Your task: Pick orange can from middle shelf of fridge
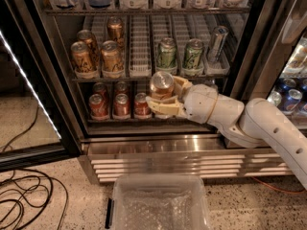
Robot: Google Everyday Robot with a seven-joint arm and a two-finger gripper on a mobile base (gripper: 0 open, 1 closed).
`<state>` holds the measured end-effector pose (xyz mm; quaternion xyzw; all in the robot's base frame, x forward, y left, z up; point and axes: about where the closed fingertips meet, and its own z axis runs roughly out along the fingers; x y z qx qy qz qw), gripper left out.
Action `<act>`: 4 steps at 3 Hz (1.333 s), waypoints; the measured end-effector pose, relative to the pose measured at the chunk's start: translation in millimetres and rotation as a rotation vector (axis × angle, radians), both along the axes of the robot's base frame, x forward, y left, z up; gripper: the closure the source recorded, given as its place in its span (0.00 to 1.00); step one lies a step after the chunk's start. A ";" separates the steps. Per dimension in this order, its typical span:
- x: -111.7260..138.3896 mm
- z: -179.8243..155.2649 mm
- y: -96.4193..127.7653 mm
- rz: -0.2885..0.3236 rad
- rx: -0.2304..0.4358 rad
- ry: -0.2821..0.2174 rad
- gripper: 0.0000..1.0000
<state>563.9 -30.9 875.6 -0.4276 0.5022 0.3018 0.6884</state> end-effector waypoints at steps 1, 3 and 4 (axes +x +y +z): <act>-15.9 2.3 8.9 0.065 -0.066 0.010 1.00; -78.7 -12.3 26.9 0.274 -0.211 0.013 1.00; -103.9 -22.0 32.6 0.341 -0.218 0.004 1.00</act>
Offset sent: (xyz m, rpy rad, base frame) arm -0.0917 0.0247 -0.0116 -0.2810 0.0191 0.3156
